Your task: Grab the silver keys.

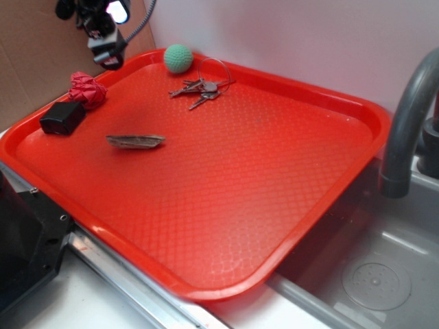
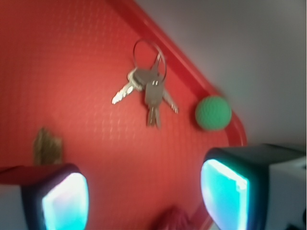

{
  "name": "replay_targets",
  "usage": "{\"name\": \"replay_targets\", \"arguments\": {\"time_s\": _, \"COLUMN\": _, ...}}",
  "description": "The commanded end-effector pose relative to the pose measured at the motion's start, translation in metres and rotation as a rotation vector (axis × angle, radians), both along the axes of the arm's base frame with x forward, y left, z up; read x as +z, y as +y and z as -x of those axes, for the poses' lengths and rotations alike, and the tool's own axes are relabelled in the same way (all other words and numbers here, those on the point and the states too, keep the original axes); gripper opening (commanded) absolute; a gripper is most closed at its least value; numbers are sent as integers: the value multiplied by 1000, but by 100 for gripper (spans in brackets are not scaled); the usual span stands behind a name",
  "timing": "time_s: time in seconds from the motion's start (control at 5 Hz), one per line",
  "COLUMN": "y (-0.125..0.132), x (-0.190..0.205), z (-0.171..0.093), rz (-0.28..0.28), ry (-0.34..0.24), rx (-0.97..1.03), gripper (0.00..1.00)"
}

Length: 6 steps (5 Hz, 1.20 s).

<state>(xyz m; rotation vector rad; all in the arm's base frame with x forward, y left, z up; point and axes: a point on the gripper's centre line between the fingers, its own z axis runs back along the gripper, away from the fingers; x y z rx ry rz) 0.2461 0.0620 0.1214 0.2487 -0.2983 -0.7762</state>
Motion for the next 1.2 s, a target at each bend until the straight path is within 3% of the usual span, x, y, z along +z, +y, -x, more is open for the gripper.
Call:
{"name": "replay_targets", "arguments": {"time_s": 0.0, "y": -4, "x": -13, "z": -57, "rz": 30, "ry": -18, "rx": 10, "gripper": 100}}
{"name": "replay_targets", "arguments": {"time_s": 0.2, "y": -5, "x": -24, "z": -72, "rz": 94, "ry": -26, "rx": -10, "gripper": 100}}
{"name": "replay_targets", "arguments": {"time_s": 0.8, "y": -5, "x": -24, "z": -72, "rz": 94, "ry": -26, "rx": -10, "gripper": 100}}
{"name": "replay_targets", "arguments": {"time_s": 1.0, "y": -15, "x": -44, "z": -85, "rz": 192, "ry": 96, "rx": -64, "gripper": 100}}
